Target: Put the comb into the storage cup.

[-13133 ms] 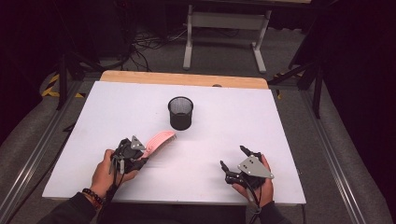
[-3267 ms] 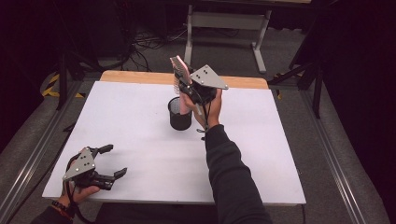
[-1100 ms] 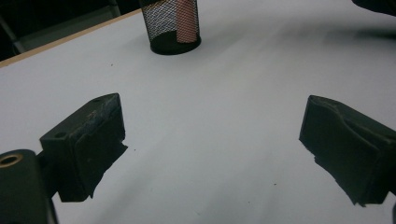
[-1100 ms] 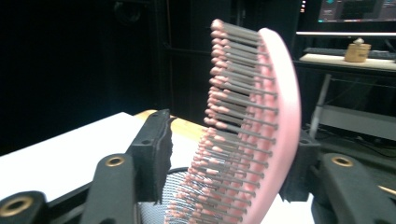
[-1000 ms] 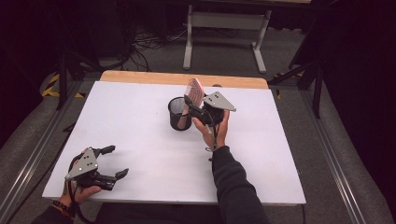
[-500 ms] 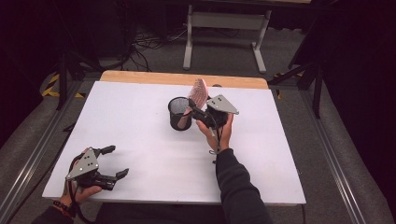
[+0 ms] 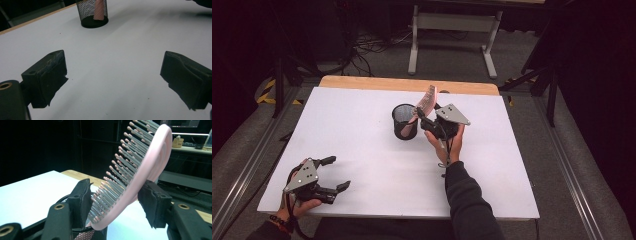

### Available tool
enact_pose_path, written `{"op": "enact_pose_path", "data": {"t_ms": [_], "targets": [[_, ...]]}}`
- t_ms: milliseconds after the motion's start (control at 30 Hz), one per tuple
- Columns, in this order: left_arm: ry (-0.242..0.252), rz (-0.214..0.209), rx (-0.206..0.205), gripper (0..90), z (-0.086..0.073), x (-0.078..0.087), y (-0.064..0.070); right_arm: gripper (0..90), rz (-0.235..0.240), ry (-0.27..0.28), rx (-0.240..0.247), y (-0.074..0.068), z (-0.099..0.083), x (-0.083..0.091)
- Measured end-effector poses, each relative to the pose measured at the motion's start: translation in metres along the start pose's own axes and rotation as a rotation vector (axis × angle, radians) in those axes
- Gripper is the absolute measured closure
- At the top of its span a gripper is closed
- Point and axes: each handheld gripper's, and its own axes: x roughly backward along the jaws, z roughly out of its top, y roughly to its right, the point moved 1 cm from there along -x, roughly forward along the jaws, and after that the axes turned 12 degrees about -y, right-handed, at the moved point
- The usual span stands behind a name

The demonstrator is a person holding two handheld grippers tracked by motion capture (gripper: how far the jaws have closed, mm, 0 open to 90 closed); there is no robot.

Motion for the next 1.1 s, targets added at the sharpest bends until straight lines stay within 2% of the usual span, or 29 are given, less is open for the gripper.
{"op": "enact_pose_path", "data": {"t_ms": [400,500,567,867,1100], "targets": [[0.000,0.001,-0.006,7.7,0.0001,-0.0002,0.0005,42.9,0.004,-0.002,0.011,-0.0012,-0.0019,0.0026],[0.000,0.003,-0.009,7.7,0.0004,-0.0001,0.0006,41.7,0.019,-0.004,0.007,-0.0022,-0.0013,0.0042],[0.000,0.005,-0.007,7.7,0.0005,0.0004,0.0006,39.5,0.018,-0.010,0.022,-0.0034,-0.0010,0.0045],[-0.001,0.009,-0.010,7.7,0.0007,0.0012,0.0001,39.7,0.008,-0.028,0.059,-0.0048,-0.0017,0.0056],[0.007,0.015,-0.011,7.7,0.0015,0.0035,-0.0002,34.1,-0.006,-0.047,0.092,-0.0081,0.0009,0.0062]]}}
